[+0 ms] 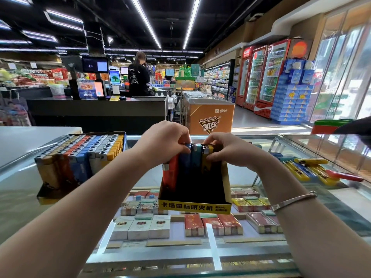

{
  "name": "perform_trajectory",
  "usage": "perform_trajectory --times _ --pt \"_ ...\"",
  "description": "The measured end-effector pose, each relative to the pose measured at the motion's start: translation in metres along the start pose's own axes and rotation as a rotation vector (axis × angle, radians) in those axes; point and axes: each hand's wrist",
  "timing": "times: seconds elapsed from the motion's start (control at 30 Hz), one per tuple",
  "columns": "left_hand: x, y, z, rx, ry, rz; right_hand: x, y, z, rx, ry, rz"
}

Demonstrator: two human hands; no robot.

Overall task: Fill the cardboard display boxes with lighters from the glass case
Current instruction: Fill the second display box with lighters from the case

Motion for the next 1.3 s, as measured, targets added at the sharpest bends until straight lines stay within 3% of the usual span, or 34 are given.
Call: perform_trajectory --times 0.3,0.4,0.6,0.67,0.8,0.87,0.93,1.1,1.3 --pt "-0.005 -0.005 -0.001 -0.035 -0.056 -0.064 0.001 0.000 -0.001 -0.019 0.004 -0.027" --pt "-0.004 -0.003 -0.005 0.011 0.087 -0.109 0.000 -0.001 0.000 -0.017 0.007 -0.019" --pt "-0.005 0.013 -0.026 0.134 0.629 -0.445 0.001 0.002 0.000 -0.012 0.033 -0.020" --pt "-0.006 0.022 -0.031 0.103 0.706 -0.516 0.004 0.005 -0.002 0.061 0.059 0.058" --pt "-0.011 0.027 -0.037 0.076 0.726 -0.633 0.021 0.011 0.003 0.230 0.035 0.514" --pt "-0.015 0.027 -0.035 0.060 0.740 -0.630 0.033 0.013 0.014 0.146 0.177 0.717" --pt "-0.021 0.027 -0.030 0.053 0.741 -0.549 0.045 0.015 0.030 -0.029 0.298 0.805" --pt "-0.037 0.027 -0.013 0.059 0.684 -0.335 0.057 0.019 0.057 -0.465 0.539 0.754" --pt "-0.044 0.027 -0.006 0.051 0.627 -0.230 0.050 0.020 0.070 -0.603 0.633 0.663"
Point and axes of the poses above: each hand's wrist, its own y-axis away from the middle knuckle, its own x-axis out of the back of the hand, z = x × y, and after that the axes turned 6 degrees about -y, right-handed
